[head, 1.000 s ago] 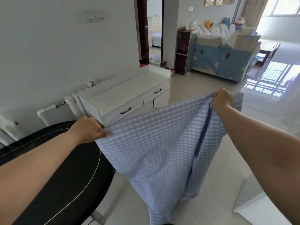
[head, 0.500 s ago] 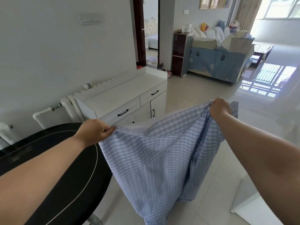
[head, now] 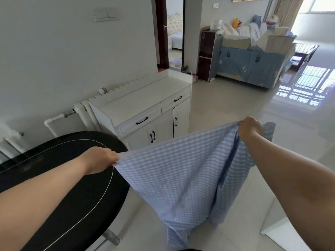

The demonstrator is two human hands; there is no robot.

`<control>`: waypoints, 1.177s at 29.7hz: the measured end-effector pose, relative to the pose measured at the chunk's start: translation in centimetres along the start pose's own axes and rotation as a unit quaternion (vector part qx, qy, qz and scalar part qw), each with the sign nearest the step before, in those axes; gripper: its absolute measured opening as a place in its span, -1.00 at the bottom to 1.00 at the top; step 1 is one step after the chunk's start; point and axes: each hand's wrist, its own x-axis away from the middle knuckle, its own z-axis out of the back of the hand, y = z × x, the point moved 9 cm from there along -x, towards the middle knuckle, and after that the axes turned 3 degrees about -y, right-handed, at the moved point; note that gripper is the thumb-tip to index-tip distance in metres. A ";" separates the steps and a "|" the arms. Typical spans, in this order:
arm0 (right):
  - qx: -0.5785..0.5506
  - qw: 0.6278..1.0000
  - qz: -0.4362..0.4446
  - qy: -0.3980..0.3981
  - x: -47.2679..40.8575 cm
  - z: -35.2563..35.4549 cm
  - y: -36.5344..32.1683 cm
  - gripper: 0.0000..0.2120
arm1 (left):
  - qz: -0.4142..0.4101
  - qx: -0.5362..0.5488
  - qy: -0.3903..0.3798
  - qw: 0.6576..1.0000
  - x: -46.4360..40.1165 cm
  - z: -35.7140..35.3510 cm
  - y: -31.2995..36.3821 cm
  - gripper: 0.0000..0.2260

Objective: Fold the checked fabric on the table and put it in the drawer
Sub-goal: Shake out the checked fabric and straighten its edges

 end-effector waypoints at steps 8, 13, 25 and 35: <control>0.020 0.998 0.059 -0.020 0.8 -1.2 -2.0 -0.82 | 0.072 0.013 -0.063 0.995 0.5 -0.9 -1.5 -0.84; 0.050 0.995 0.084 -0.020 0.7 -0.8 -1.6 -0.83 | 0.054 0.003 -0.004 0.999 2.3 -0.4 -0.9 -0.81; -0.123 0.976 0.110 0.144 1.9 3.3 -2.8 -0.85 | 0.356 0.043 0.119 0.926 2.0 6.6 -8.8 -0.83; -0.218 0.926 0.181 0.250 0.7 11.6 -7.3 -0.87 | 0.462 0.048 0.350 0.813 5.0 19.9 -17.1 -0.74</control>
